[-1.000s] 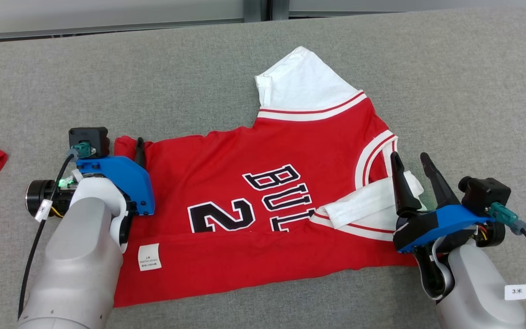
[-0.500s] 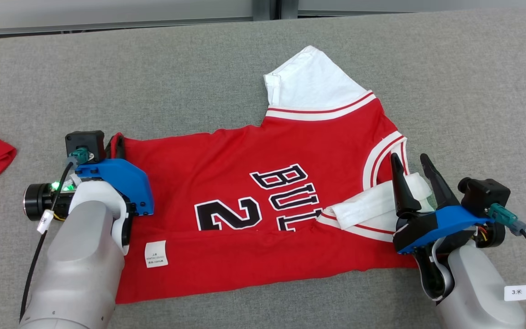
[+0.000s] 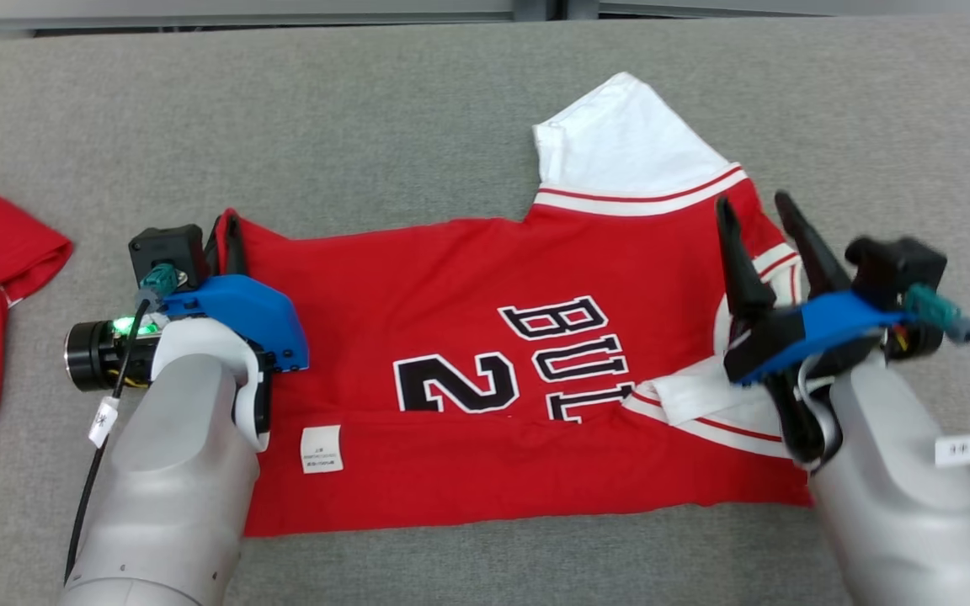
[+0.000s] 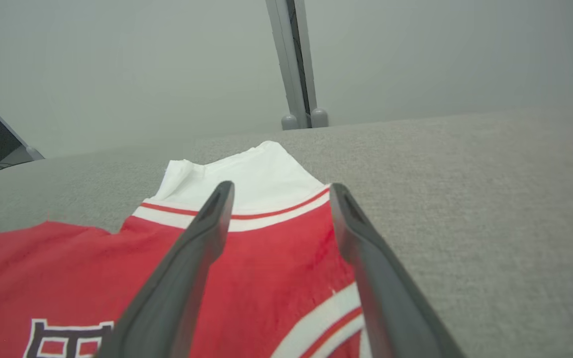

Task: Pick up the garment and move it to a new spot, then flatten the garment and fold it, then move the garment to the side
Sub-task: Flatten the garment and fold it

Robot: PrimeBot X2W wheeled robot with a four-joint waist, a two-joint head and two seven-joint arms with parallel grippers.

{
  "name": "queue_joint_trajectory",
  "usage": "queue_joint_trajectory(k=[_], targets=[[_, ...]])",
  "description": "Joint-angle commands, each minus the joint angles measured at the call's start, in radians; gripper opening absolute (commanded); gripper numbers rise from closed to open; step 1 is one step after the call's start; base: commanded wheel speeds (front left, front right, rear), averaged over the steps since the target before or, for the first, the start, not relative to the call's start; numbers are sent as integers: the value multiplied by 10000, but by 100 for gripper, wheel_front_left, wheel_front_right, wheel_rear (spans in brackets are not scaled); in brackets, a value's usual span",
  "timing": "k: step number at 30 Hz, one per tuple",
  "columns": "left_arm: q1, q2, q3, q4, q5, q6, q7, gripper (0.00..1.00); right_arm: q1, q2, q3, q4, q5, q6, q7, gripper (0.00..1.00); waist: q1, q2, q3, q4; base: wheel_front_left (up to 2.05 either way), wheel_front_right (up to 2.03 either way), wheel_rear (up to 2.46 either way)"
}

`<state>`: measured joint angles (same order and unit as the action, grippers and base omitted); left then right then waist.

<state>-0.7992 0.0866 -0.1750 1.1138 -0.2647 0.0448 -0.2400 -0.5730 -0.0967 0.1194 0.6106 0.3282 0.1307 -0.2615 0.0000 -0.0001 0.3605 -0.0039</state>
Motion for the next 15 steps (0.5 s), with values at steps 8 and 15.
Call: queue_joint_trajectory(k=[8,15], targets=[[-337,-312,-318,-656,-317,95,-243,0,-3393,-926,481,2288,-797,1,687,100,0,1,917,1286,0,0,0],[-245,-348,-1666,-1435,-1527,3,-253,0,-5021,-1617,400,4039,-1559,1,1603,100,0,1,1397,2193,0,0,0]])
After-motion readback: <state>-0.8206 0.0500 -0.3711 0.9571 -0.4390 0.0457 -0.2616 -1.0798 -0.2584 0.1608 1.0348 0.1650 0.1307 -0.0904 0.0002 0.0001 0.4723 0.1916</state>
